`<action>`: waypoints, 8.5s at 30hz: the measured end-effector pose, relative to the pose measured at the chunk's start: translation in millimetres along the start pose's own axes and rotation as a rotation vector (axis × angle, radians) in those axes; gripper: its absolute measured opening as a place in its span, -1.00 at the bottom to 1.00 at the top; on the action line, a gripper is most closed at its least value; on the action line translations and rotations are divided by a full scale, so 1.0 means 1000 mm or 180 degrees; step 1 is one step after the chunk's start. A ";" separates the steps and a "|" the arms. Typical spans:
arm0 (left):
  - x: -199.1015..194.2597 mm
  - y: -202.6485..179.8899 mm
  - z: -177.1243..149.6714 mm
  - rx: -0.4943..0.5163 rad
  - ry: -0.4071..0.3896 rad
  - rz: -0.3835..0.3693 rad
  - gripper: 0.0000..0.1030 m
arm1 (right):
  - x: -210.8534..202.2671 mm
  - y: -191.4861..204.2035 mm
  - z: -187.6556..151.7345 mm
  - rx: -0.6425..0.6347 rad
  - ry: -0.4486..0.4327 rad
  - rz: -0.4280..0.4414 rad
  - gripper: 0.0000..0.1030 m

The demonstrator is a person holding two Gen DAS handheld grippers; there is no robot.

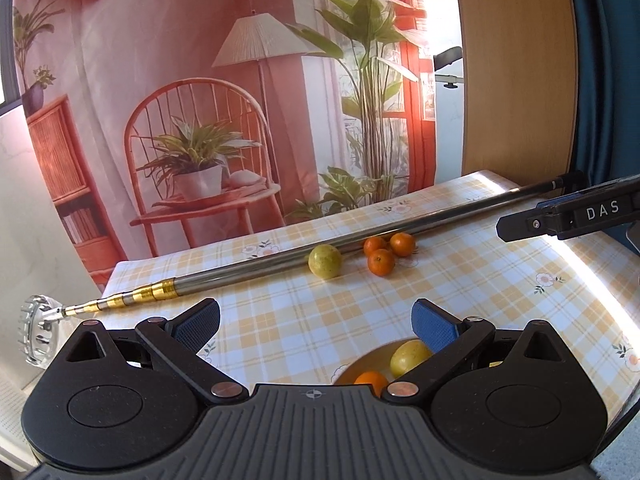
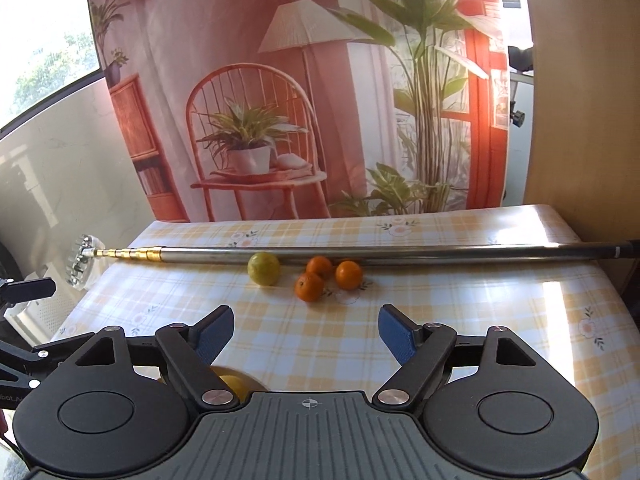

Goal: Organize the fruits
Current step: 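Move both open tools toward the mandarins and green citrus by the rod, then close the left tool on a mandarin while the right approaches another mandarin, then close the right tool on a mandarin and lift it, then carry both mandarins over the plate and open both tools to release them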

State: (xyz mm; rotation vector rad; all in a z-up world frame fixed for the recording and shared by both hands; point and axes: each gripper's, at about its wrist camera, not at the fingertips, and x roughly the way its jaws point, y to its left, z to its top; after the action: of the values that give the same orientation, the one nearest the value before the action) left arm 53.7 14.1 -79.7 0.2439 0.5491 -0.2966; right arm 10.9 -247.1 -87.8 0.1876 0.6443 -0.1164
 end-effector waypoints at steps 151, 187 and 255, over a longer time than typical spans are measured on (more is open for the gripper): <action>0.080 0.034 -0.031 -0.0958 0.0365 -0.0615 -0.26 | 0.135 -0.031 -0.035 0.0067 0.0014 0.0260 -0.38; 0.065 -0.010 -0.060 -0.0537 0.0689 -0.1010 -0.26 | 0.025 0.023 -0.084 0.0125 -0.0131 0.0490 -0.38; -0.016 0.001 -0.067 -0.0870 0.0244 -0.0587 0.42 | -0.016 0.053 -0.110 -0.0111 0.0253 0.0471 -0.38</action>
State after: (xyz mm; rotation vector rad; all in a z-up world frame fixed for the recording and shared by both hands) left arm 9.4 39.3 -126.5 -0.0608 0.6821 -0.3877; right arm -57.5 -171.3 -156.3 0.2063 0.7089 0.0451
